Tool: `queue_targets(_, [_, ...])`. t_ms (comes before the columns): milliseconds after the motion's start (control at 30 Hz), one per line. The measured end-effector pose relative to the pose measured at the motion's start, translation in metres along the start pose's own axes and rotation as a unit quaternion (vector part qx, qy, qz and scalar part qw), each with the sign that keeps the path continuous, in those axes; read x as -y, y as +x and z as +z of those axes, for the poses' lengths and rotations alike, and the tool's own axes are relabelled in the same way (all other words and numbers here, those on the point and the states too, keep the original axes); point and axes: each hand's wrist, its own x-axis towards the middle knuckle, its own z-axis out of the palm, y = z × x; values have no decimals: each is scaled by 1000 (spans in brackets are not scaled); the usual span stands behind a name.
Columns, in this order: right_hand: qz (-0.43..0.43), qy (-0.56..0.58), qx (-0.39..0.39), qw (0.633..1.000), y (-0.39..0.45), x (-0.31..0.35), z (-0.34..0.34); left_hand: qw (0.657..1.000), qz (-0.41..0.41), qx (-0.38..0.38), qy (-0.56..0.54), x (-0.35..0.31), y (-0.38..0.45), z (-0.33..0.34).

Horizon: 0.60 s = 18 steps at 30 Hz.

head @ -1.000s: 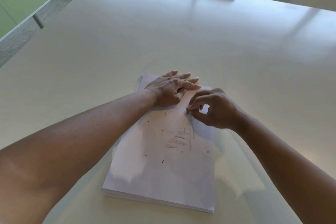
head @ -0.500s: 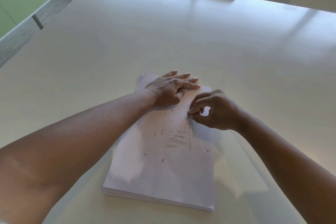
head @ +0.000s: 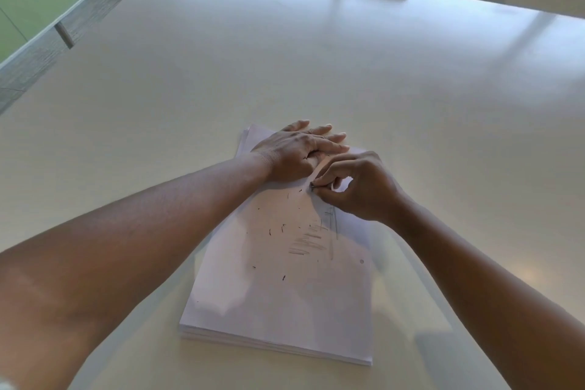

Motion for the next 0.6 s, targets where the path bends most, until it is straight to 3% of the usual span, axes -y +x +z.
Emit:
queue_targets(133, [56, -14, -76, 995, 5, -7, 0, 1000, -9, 3, -4, -1, 0, 0])
queue_targets(367, [-14, 8, 40, 999, 0, 7, 0, 1000, -4, 5, -3, -2, -1, -2])
queue_targets(500, [47, -22, -14, 999, -1, -8, -18, 1000, 8, -1, 10, -2, -3, -1])
queue_targets(600, [72, -85, 1, 994, -2, -17, -23, 1000, 7, -9, 12, -3, -4, 0])
